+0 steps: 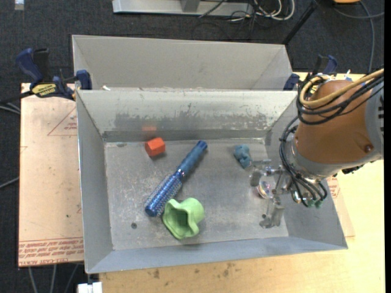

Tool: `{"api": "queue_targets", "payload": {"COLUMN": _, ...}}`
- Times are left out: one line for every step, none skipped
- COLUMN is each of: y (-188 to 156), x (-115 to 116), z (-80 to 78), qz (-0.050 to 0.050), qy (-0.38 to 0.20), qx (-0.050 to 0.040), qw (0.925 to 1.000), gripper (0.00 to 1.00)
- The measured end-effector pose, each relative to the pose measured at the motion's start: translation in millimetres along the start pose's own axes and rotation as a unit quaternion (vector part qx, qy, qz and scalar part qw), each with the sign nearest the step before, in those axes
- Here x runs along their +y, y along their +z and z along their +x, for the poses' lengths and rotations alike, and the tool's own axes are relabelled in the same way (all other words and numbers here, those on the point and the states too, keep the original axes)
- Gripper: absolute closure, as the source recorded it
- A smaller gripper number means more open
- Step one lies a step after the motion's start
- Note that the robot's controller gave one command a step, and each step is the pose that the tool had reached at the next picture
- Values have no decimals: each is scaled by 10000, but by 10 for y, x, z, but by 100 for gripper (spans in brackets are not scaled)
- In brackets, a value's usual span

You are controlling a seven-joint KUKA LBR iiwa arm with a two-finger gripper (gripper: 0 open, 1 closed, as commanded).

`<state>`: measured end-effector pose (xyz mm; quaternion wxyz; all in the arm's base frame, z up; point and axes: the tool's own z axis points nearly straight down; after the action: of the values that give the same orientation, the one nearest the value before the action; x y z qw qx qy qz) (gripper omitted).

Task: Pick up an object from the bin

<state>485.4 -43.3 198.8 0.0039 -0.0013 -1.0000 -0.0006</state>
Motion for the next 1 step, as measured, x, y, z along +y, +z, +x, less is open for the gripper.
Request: {"api": "queue_targets", "payload": {"y": 317, "x": -1104, "z": -206, "qz": 20, "qy": 105, "qx": -49, "qw": 9999, "gripper": 0}}
